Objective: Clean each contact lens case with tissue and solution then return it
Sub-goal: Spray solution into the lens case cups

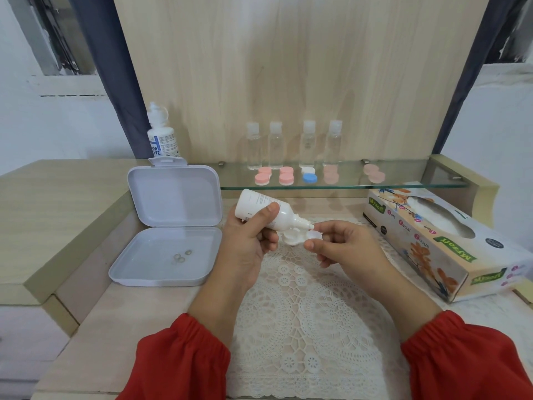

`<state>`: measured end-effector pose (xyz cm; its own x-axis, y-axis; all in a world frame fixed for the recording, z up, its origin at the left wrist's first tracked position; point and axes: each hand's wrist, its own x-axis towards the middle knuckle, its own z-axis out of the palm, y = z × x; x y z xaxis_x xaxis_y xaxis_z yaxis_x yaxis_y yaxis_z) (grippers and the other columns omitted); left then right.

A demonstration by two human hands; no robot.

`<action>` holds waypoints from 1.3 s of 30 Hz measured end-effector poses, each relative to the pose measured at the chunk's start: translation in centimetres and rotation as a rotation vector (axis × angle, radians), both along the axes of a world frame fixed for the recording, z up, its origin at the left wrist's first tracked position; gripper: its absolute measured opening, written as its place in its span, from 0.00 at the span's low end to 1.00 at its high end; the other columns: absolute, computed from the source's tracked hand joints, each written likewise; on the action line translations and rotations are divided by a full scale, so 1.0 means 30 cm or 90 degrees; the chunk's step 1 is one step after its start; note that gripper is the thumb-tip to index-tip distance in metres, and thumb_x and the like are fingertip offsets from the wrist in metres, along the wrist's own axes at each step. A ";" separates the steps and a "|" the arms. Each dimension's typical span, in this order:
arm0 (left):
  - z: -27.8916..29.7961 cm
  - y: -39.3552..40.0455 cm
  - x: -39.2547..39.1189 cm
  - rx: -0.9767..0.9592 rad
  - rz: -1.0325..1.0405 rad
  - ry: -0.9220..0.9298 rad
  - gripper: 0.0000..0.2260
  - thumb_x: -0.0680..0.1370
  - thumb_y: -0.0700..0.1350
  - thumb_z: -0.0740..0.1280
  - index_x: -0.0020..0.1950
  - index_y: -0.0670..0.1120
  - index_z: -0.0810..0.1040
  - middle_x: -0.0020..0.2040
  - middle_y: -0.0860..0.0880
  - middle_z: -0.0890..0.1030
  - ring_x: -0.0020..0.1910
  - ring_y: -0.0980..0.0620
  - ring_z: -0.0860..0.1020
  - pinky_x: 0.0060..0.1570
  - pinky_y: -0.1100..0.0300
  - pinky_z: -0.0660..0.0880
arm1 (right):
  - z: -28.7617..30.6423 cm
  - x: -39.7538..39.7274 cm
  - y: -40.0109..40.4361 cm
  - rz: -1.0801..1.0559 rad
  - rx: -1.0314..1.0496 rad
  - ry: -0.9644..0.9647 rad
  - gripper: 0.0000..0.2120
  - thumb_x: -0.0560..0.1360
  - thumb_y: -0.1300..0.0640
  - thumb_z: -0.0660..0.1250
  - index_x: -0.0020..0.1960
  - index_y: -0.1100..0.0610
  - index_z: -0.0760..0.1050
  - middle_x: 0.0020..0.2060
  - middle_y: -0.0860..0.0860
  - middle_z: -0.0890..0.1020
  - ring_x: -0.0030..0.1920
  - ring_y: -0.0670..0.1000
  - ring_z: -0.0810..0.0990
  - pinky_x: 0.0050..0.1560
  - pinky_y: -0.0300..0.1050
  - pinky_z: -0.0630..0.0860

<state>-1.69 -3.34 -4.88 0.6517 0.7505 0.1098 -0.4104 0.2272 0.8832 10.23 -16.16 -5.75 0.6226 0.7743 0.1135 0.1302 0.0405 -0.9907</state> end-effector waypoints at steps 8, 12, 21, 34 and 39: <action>-0.006 0.004 0.002 0.015 0.001 -0.003 0.25 0.68 0.46 0.73 0.60 0.38 0.71 0.37 0.44 0.77 0.24 0.54 0.71 0.23 0.63 0.69 | -0.003 0.001 0.003 0.001 -0.002 0.005 0.10 0.68 0.66 0.75 0.46 0.56 0.81 0.28 0.50 0.76 0.28 0.47 0.77 0.31 0.39 0.77; -0.009 0.006 0.000 0.018 -0.002 -0.005 0.22 0.67 0.45 0.73 0.58 0.41 0.71 0.36 0.44 0.77 0.24 0.54 0.71 0.22 0.62 0.68 | -0.003 0.001 0.003 0.000 -0.003 0.000 0.10 0.68 0.66 0.75 0.47 0.56 0.81 0.29 0.51 0.75 0.28 0.47 0.77 0.31 0.39 0.77; -0.009 0.008 0.003 0.015 -0.008 -0.014 0.24 0.68 0.44 0.75 0.60 0.39 0.71 0.37 0.44 0.77 0.25 0.53 0.71 0.23 0.62 0.69 | -0.004 0.002 0.006 -0.003 -0.007 0.001 0.10 0.68 0.65 0.76 0.47 0.56 0.81 0.31 0.54 0.75 0.28 0.47 0.77 0.32 0.40 0.77; -0.005 0.004 -0.002 0.016 -0.017 -0.017 0.21 0.67 0.45 0.73 0.57 0.42 0.71 0.37 0.45 0.77 0.25 0.54 0.71 0.23 0.62 0.69 | -0.003 0.001 0.002 -0.005 -0.010 -0.001 0.11 0.67 0.65 0.76 0.47 0.57 0.81 0.30 0.54 0.76 0.28 0.47 0.77 0.32 0.40 0.78; -0.007 0.005 -0.001 0.023 -0.014 -0.021 0.22 0.69 0.45 0.74 0.58 0.41 0.71 0.37 0.44 0.78 0.26 0.54 0.72 0.23 0.62 0.69 | -0.005 0.002 0.004 -0.005 -0.006 0.002 0.11 0.67 0.66 0.76 0.47 0.57 0.81 0.30 0.54 0.76 0.28 0.47 0.77 0.31 0.39 0.77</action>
<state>-1.71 -3.18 -5.09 0.6633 0.7314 0.1584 -0.4354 0.2049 0.8766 10.29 -16.03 -5.89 0.6289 0.7705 0.1040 0.1274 0.0298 -0.9914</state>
